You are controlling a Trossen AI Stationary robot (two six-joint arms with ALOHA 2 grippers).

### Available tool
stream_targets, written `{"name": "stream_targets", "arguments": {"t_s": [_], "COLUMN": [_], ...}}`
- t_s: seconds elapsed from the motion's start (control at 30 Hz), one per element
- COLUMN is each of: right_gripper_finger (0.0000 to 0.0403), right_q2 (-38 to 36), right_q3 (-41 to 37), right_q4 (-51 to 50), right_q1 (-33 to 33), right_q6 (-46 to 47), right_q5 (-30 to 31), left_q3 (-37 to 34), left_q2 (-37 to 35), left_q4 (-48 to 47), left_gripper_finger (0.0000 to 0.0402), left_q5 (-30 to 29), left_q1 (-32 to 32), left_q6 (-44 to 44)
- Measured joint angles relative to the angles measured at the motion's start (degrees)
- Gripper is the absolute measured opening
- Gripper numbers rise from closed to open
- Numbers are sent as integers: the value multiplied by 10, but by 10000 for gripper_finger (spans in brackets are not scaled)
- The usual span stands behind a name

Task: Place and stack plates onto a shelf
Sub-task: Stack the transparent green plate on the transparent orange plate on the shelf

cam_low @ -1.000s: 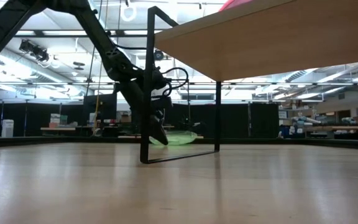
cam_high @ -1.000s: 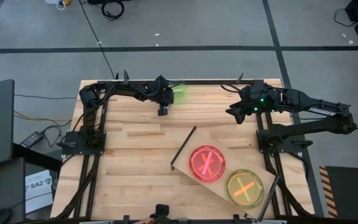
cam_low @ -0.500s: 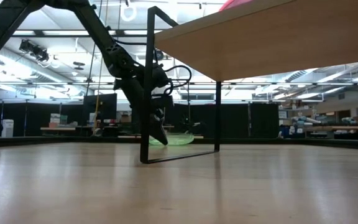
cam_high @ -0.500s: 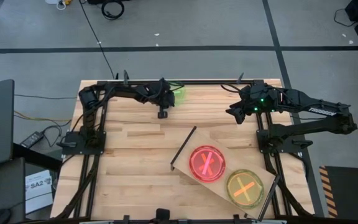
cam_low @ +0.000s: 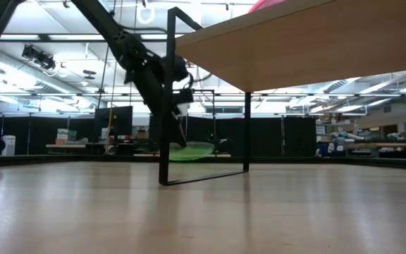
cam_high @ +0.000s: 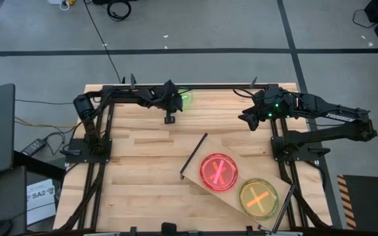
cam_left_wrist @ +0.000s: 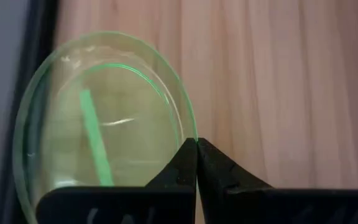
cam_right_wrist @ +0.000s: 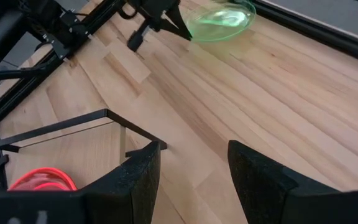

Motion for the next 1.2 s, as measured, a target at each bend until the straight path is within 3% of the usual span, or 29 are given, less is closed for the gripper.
{"name": "stream_targets", "arguments": {"t_s": [0.2,0.53,0.93,1.2], "right_gripper_finger": [194,194,194,194], "right_q2": [1,55,173,229], "right_q3": [0,0,0,0], "right_q4": [8,133,273,331], "right_q1": [0,-6,-52,-74], "right_q6": [-4,73,132,133], "right_q5": [1,59,55,1], "left_q3": [0,0,1,1], "left_q2": [-63,-162,-195,-195], "left_q4": [-11,-10,-12,-12], "left_gripper_finger": [3,3,5,7], "left_q5": [-13,-39,-149,-238], "left_q1": [-17,-77,-175,-236], "left_q6": [-1,2,43,81]}}
